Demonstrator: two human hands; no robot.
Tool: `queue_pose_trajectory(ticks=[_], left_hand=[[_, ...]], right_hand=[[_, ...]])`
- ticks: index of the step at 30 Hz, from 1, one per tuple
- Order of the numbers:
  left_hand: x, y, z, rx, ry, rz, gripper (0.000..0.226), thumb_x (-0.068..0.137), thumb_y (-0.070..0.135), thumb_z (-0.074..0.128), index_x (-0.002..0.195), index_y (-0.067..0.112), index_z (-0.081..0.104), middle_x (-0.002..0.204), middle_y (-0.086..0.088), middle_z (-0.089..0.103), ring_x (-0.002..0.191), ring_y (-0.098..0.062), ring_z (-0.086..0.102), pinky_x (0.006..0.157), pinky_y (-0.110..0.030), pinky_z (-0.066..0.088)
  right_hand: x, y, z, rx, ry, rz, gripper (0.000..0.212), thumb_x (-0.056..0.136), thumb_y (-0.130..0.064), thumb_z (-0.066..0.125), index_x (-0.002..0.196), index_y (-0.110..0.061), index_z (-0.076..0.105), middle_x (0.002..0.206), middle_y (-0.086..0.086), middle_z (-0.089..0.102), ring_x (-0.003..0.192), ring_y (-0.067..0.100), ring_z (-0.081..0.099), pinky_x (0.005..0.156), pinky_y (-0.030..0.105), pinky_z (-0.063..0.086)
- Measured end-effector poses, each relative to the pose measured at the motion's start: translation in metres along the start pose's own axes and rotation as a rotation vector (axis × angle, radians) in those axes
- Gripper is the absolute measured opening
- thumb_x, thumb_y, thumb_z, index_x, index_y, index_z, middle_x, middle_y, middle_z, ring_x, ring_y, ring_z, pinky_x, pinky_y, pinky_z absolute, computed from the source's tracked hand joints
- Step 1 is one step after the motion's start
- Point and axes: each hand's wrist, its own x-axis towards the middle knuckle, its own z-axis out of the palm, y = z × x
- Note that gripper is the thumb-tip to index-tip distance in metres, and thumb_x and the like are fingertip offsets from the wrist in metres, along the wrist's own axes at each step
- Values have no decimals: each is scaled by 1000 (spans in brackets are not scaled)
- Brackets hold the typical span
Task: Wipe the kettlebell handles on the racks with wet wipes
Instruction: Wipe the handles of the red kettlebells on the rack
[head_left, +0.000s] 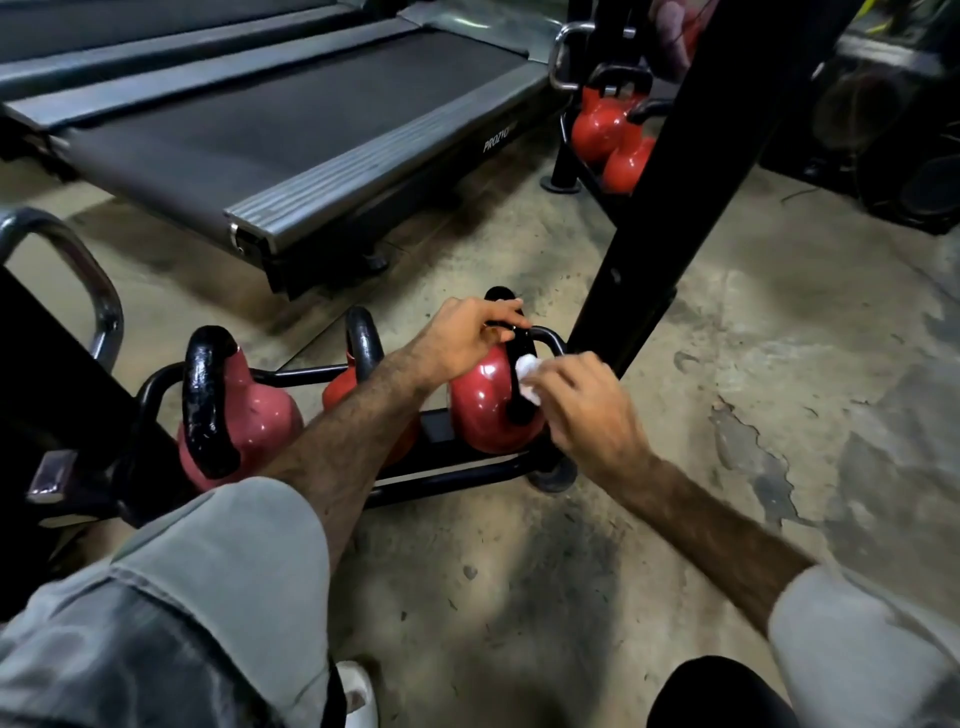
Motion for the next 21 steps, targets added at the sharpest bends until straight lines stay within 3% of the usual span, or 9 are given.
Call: queue_pose_trajectory(ticks=[3,6,8,10,12,15,17,21], left_hand=[[1,0,1,-20,9,-10,32,91,7,59,115,26,69,141,7,52,132,-4,43,112,-17,25],[1,1,3,-23,36,-19,29,89,13,64,114,28,69,139,9,52,130,-3,45,111,-17,25],[1,3,5,6,53,-17,29,89,14,64,115,26,69,139,9,53,129,-3,46,108,-12,24],[0,6,6,44,74,-17,28,90,14,64,116,24,69,139,7,53,128,-4,48,103,-4,21],[0,6,7,74,80,-21,28,90,14,63,116,23,69,139,6,53,128,-6,48,101,-1,18],[0,6,8,86,84,-33,28,91,14,62,117,24,69,140,7,52,128,-6,48,103,-5,21],[0,5,10,90,83,-30,28,91,14,62,117,24,69,140,7,52,128,-8,48,109,-12,24],[1,2,12,71,71,-19,30,91,13,62,118,25,68,141,5,50,131,-11,47,116,-29,29]], right_hand=[[-9,-2,10,553,84,678,16,91,-12,63,101,-21,72,100,-6,71,91,9,64,85,24,49],[-10,-4,34,1187,26,1091,17,93,-9,63,95,-21,74,78,-6,70,70,9,60,71,25,49],[-1,7,43,1406,-115,1153,17,93,-5,60,98,-13,74,76,3,67,67,14,53,64,26,42],[14,21,44,1410,-341,1131,24,91,4,53,101,-7,73,90,14,68,74,23,53,66,28,42],[30,30,40,1338,-548,1096,33,88,13,39,94,-3,67,79,9,62,62,13,51,53,22,39],[50,33,28,1307,-752,1082,34,89,15,28,85,-8,54,56,-4,47,41,2,33,34,14,20],[52,37,25,1319,-776,1088,34,92,12,27,86,-12,51,57,-5,46,37,0,27,34,13,14],[39,39,26,1482,-613,1103,24,96,4,38,97,-10,58,66,-5,58,40,-1,30,33,13,12]])
